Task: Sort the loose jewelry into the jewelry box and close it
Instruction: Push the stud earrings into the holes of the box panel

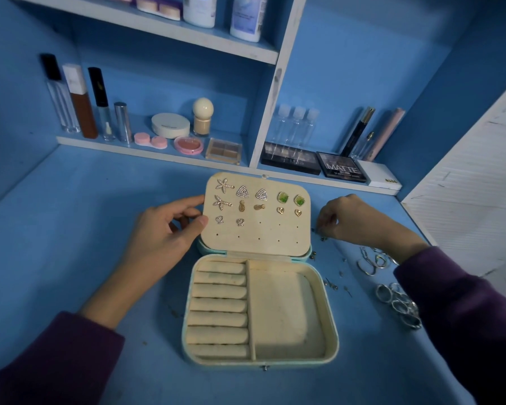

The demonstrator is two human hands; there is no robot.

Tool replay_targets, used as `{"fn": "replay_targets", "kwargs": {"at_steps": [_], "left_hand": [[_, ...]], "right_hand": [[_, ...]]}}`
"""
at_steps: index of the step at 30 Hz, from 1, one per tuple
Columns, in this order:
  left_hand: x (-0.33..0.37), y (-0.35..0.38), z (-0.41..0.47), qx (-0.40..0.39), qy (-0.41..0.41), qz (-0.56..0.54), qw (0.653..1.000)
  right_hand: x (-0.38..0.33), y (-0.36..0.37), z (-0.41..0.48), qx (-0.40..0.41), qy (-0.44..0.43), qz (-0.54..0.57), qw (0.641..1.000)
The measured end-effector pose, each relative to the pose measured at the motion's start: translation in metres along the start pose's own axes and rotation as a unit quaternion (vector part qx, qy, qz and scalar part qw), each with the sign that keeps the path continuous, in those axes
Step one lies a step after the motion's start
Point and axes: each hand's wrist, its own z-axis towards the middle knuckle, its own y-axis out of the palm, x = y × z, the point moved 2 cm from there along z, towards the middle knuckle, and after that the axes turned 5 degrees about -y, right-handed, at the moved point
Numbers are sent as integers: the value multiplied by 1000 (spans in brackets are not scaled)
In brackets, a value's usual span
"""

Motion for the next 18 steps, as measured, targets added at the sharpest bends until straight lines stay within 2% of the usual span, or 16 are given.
{"fn": "replay_targets", "kwargs": {"at_steps": [8,18], "left_hand": [[1,0,0,-7,-4,1,1000],[2,-1,-1,0,3,12,1000]], "right_hand": [[9,4,1,18,-1,3,1000],[18,4,-4,53,0,61,997]]}}
